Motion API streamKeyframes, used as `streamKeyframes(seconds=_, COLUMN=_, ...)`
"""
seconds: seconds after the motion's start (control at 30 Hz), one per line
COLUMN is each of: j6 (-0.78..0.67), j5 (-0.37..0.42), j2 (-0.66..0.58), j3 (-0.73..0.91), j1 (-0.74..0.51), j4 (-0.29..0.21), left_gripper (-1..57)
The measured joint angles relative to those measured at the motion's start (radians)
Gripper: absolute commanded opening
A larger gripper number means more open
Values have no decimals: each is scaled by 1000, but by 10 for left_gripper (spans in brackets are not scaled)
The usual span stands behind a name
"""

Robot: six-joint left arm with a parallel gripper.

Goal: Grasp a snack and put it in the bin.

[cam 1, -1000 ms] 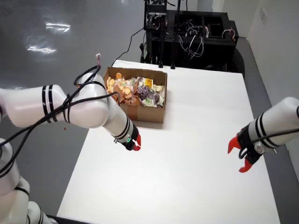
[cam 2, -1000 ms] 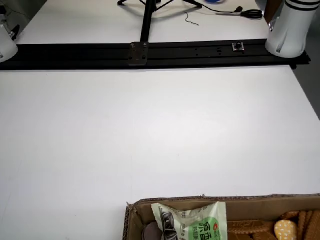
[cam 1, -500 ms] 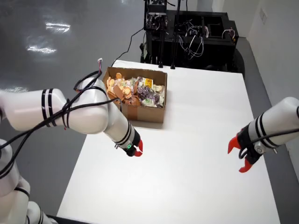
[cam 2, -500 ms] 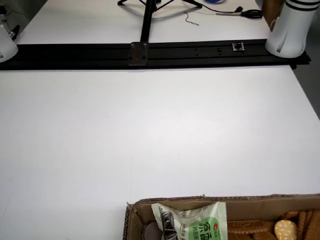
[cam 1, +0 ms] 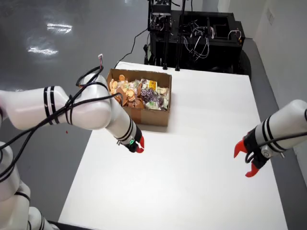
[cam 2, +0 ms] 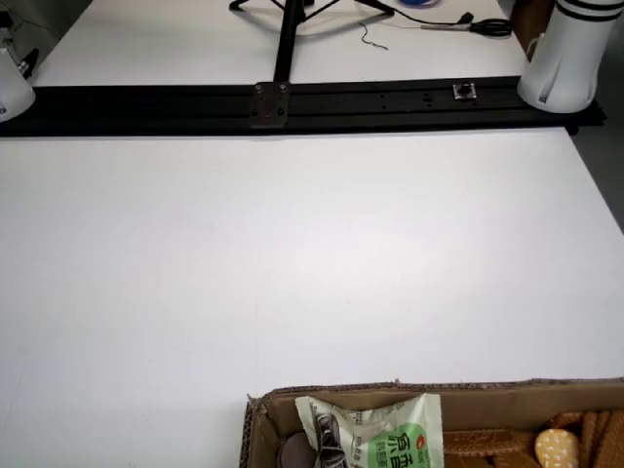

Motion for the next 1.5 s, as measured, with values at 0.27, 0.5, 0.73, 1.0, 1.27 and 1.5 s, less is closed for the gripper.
streamKeyframes(seconds=0.27, j6=1, j5=0, j2=0, j3=0, j1=9, j4=1, left_gripper=7)
streamKeyframes(seconds=0.5, j6=2, j5=0, j2=0, j3=0, j1=-9, j4=2, left_gripper=7)
streamKeyframes(seconds=0.73, j6=2, j5=0, j2=0, j3=0, j1=-32, j4=1, left_gripper=7)
streamKeyframes(seconds=1.0, j6=3, j5=0, j2=0, j3=0, j1=-43, j4=1, left_gripper=7)
streamKeyframes(seconds=1.27, j6=4, j5=0, j2=0, j3=0, j1=-33, j4=0, left_gripper=7)
streamKeyframes(seconds=1.5, j6=5, j5=0, j2=0, j3=0, j1=-18, j4=0, left_gripper=7)
